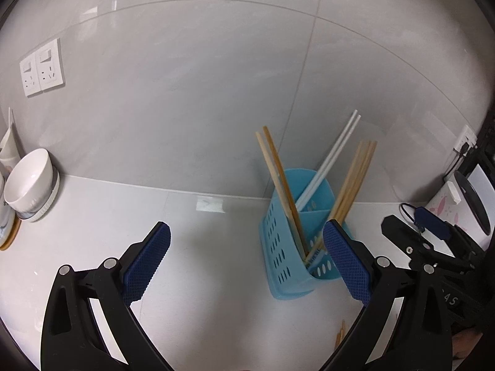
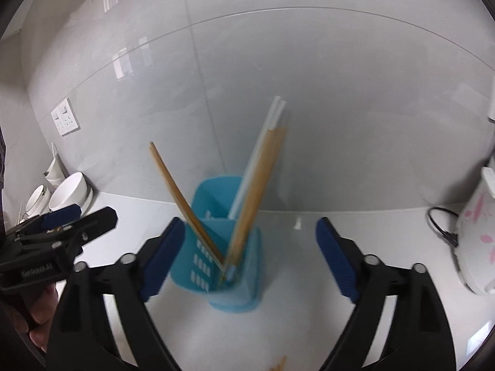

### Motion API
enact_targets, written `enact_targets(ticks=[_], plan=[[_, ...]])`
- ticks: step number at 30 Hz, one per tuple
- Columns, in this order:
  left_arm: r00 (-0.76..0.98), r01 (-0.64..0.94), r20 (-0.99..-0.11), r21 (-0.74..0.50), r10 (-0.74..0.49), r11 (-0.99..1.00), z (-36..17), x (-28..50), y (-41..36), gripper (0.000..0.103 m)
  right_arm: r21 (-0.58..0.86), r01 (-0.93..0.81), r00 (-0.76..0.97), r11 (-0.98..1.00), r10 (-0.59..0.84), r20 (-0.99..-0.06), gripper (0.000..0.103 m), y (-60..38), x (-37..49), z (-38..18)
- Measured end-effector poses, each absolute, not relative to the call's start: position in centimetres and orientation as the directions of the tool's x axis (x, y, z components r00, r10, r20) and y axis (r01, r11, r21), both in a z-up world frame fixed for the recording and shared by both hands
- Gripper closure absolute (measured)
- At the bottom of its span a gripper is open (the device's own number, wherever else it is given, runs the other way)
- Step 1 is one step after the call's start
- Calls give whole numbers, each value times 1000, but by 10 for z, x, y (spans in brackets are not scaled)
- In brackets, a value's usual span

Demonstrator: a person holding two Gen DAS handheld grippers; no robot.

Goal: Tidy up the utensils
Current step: 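Move both open tools back down over the remaining chopsticks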

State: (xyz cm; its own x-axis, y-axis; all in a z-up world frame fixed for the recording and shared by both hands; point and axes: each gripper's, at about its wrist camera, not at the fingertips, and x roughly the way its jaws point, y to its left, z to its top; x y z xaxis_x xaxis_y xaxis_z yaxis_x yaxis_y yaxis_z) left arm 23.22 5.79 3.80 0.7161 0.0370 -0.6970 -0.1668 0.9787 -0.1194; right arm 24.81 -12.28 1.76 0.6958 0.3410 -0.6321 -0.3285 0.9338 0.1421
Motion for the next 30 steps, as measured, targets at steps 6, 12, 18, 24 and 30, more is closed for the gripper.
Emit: enact_targets(ticks=[6, 12, 18, 24, 30], plan=[[689, -122, -725, -117, -1, 986, 29, 219, 39, 6, 97, -266, 693, 959, 261, -673, 9, -156, 227, 12], [631, -86, -774, -130, -47, 988, 8, 206, 20, 6, 75, -194, 667, 978, 187, -721, 9, -194, 202, -5], [570, -38, -818, -121, -78, 992, -17, 188, -4, 6, 59, -153, 643, 986, 145, -752, 9, -220, 184, -16], [500, 4, -861, -108, -96, 994, -47, 175, -25, 6, 44, -132, 595, 990, 115, -795, 9, -241, 163, -37], [422, 36, -900, -101, -107, 994, -80, 161, -42, 6, 27, -97, 533, 995, 75, -843, 9, -257, 147, -62]])
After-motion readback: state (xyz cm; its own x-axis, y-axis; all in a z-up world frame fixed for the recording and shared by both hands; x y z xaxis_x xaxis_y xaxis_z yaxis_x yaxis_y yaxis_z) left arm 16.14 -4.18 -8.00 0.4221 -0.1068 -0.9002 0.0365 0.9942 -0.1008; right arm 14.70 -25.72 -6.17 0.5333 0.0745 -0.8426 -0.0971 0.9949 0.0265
